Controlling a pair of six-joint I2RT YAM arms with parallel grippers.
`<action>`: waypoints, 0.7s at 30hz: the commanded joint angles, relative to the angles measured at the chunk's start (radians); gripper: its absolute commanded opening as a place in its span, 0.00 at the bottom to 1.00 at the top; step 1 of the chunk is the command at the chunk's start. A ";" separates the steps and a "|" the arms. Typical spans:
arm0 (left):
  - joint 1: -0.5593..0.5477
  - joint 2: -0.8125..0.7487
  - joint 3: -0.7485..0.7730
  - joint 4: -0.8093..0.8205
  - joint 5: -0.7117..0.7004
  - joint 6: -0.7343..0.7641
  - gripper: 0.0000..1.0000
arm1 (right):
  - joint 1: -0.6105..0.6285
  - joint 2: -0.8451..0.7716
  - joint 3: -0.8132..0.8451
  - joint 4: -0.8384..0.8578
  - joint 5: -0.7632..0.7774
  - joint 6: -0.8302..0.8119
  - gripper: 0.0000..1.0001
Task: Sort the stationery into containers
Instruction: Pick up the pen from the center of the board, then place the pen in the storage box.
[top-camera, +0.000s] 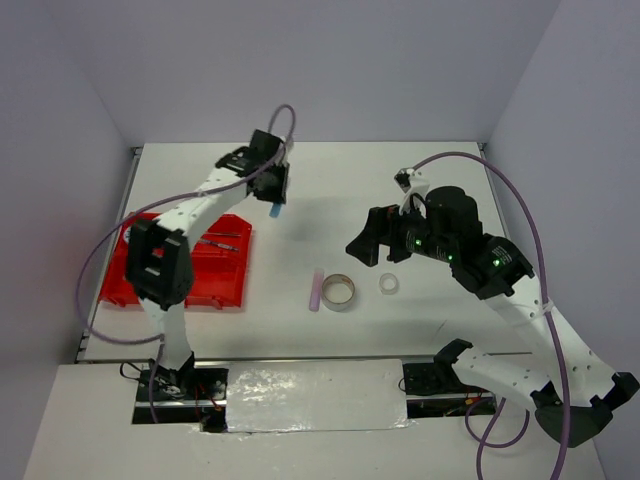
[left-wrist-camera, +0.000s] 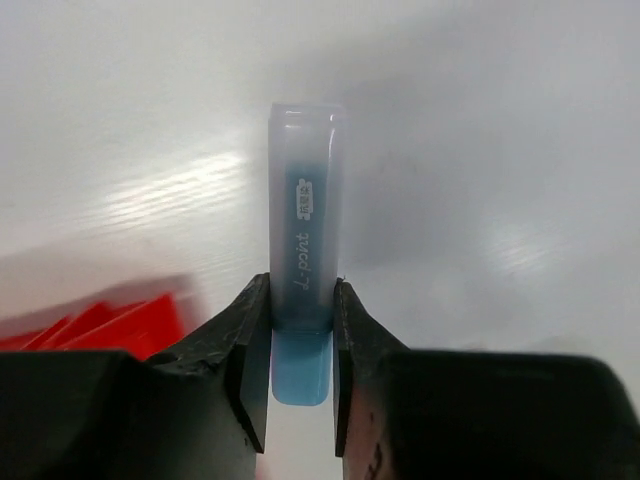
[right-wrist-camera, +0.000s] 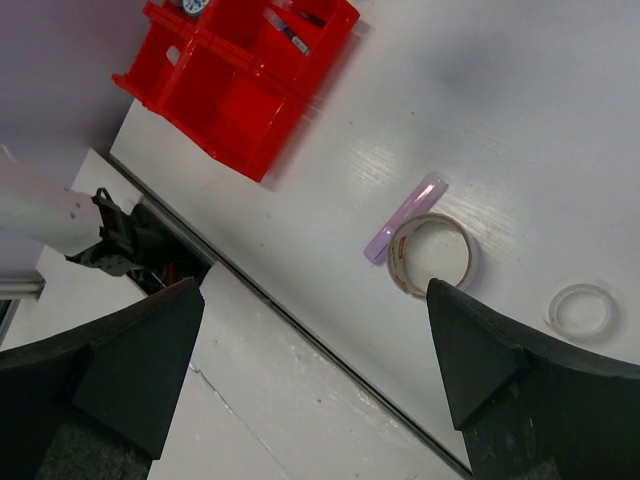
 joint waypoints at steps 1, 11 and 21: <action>0.108 -0.269 0.043 -0.016 -0.272 -0.268 0.00 | -0.003 -0.005 -0.009 0.070 -0.019 0.009 1.00; 0.752 -0.764 -0.575 -0.188 -0.294 -0.721 0.00 | -0.005 0.017 -0.010 0.090 -0.039 0.020 1.00; 0.903 -0.766 -0.774 -0.121 -0.225 -0.644 0.18 | -0.003 0.032 -0.001 0.103 -0.065 0.035 1.00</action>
